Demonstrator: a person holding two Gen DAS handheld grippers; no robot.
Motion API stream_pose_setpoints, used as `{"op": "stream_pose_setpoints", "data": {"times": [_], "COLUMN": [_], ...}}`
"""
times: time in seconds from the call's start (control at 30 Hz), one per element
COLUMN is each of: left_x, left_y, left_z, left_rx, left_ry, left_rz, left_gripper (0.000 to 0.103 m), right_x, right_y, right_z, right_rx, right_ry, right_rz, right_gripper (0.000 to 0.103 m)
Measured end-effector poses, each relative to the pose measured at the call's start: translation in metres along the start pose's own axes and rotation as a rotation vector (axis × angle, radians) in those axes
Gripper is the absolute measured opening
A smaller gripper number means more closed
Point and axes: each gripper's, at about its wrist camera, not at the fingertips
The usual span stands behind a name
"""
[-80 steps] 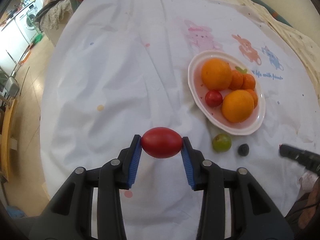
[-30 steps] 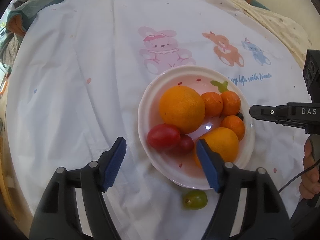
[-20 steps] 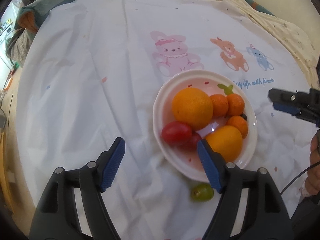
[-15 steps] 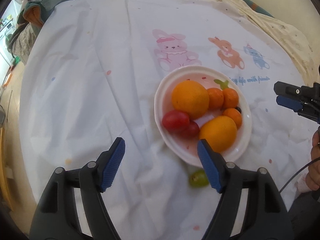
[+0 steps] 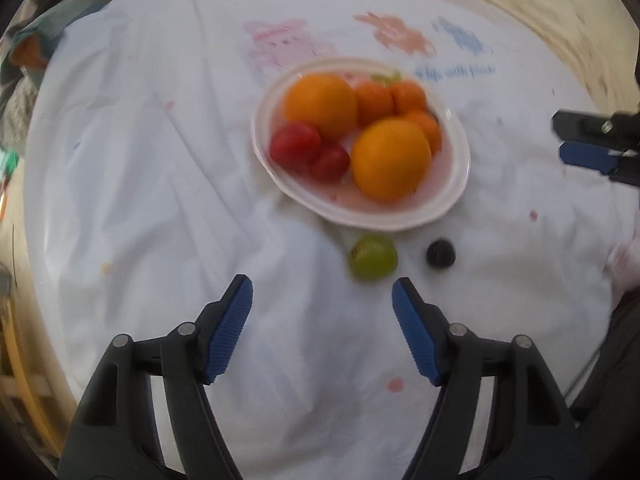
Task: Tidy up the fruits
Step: 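Move the left tool to the green tomato and grasp it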
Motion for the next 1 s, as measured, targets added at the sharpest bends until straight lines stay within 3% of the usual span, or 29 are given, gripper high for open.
{"op": "stream_pose_setpoints", "data": {"times": [0.23, 0.43, 0.6, 0.77, 0.87, 1.0], "left_x": [-0.02, -0.036, -0.05, -0.052, -0.052, -0.049], "left_y": [-0.001, -0.007, -0.013, -0.015, -0.014, -0.013], "left_z": [0.013, 0.02, 0.021, 0.02, 0.023, 0.024], "left_rx": [-0.031, -0.054, -0.059, -0.059, -0.077, -0.083], "left_ry": [0.046, 0.031, 0.0, 0.012, 0.007, 0.004], "left_rz": [-0.021, -0.023, -0.03, -0.036, -0.043, -0.045], "left_gripper": [0.06, 0.057, 0.046, 0.045, 0.032, 0.028], "right_x": [0.005, 0.001, -0.001, -0.004, -0.004, -0.004], "right_y": [0.014, 0.012, 0.009, 0.007, 0.007, 0.008], "right_z": [0.001, 0.009, 0.016, 0.018, 0.016, 0.012], "right_rx": [0.005, -0.016, -0.042, -0.053, -0.05, -0.035], "right_ry": [0.037, 0.034, 0.029, 0.025, 0.024, 0.028], "right_rz": [0.008, -0.005, -0.011, -0.019, -0.021, -0.02], "right_gripper": [0.073, 0.073, 0.073, 0.073, 0.073, 0.073]}}
Point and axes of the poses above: each gripper's, at about its wrist camera, not at the fingertips, and x roughly against the way its jaws point, z to its right, y to its underside, and after that the axes turned 14 degrees about y, right-handed
